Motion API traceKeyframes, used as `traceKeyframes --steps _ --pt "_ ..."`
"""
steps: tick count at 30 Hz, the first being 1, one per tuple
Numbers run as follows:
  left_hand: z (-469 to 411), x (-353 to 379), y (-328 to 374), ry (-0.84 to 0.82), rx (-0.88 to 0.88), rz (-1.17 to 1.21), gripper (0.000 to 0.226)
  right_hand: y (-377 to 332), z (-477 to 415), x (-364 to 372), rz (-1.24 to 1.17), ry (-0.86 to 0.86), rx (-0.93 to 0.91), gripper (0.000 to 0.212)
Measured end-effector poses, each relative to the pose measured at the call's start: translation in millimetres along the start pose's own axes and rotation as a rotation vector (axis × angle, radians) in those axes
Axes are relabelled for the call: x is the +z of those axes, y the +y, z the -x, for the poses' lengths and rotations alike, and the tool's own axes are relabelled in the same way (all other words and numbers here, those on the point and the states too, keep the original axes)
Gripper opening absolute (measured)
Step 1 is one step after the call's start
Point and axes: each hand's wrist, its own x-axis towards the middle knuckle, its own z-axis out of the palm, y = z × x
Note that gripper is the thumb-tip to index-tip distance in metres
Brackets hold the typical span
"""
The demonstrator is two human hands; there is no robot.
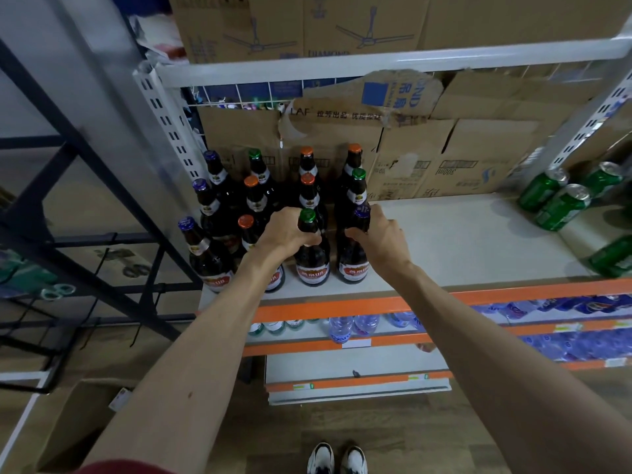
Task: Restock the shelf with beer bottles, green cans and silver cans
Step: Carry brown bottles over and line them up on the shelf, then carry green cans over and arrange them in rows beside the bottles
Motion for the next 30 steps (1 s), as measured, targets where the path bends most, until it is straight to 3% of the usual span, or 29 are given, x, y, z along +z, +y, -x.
traceKeyframes --steps 7,14,18,20,25,27,30 --pt "2.8 0.3 -1.2 -0.021 -0.019 -0.009 0.017 -2.1 1.6 1.2 0.001 0.004 0.03 0.045" --pt "11.4 10.7 -6.7 0.091 0.015 0.067 0.017 -5.9 4.2 -2.1 -0.006 -0.006 0.071 0.044" --pt "10.5 8.6 -7.0 0.069 0.011 0.067 0.022 -4.0 6.0 -3.9 -0.094 -0.044 0.059 0.041" --pt "11.4 6.5 -4.8 0.045 0.002 0.069 0.024 -3.5 9.5 -7.1 -0.163 -0.056 0.047 0.05" --pt "13.2 -1.8 24.5 0.0 0.013 0.137 0.068 11.8 21.4 -24.4 -0.232 -0.028 0.099 0.079" --pt "7.4 -4.9 47.8 0.121 0.109 0.064 0.062 27.6 29.1 -36.1 -0.212 0.006 0.11 0.076" --pt "2.6 6.8 101.4 0.308 0.324 -0.05 0.035 61.8 47.0 -61.7 -0.239 0.058 0.163 0.067"
